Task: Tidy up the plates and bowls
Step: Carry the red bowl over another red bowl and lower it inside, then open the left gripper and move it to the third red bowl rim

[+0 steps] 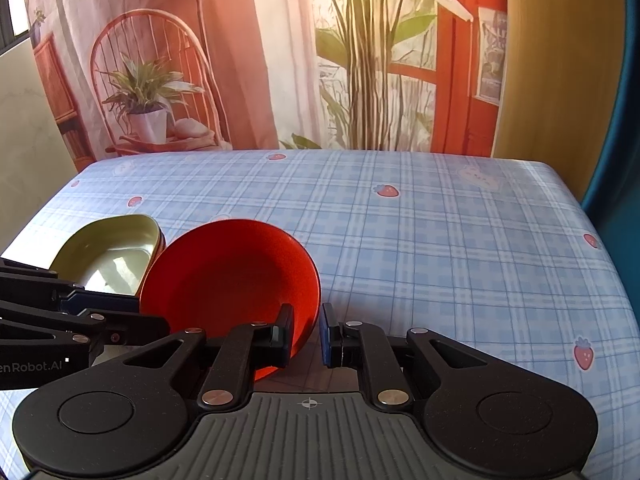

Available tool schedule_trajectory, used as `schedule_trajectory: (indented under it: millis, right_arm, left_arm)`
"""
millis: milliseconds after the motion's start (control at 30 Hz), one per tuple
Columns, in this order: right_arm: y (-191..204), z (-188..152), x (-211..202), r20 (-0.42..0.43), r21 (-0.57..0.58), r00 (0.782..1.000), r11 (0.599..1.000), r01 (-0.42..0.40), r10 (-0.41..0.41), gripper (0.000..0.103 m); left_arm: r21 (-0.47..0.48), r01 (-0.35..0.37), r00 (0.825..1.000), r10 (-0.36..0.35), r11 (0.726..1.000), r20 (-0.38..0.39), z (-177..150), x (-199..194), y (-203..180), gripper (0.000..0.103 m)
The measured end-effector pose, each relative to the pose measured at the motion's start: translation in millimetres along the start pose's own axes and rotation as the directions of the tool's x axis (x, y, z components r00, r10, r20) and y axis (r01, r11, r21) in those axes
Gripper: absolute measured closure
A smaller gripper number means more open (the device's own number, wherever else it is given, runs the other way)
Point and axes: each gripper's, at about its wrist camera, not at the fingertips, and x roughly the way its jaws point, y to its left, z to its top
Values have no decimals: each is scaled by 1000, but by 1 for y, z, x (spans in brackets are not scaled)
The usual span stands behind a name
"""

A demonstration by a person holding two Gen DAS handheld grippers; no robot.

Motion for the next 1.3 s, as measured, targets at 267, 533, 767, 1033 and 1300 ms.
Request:
schedule_trajectory:
  millis: [267,533,767,1033,1300]
  right_arm:
    - [0,0,-1,0,-1,1000,1000,7,-7,89]
    - [-1,-4,-9,7,8,1000,1000,30,-30,82]
    - [0,-10,-21,14,10,998,998,54,-54,74]
    - [-1,-23,-35,15,16,998,998,66,-66,74]
    - [-4,-43,-49,5,21,998,997,68,-68,74]
  left_arm:
    - [-16,-11,1000,11,1000,16,-1,-4,3,67]
    - [-16,-40,998,41,999,53,-3,-18,-1,65]
    - [-15,-35,997,36,999,67,-11,-29,-6,65]
    - [-23,-9,998,10,1000,62,-28,-35,-14,65]
    - [-20,23,999,-22,1000,43,-47,-35,-23,65]
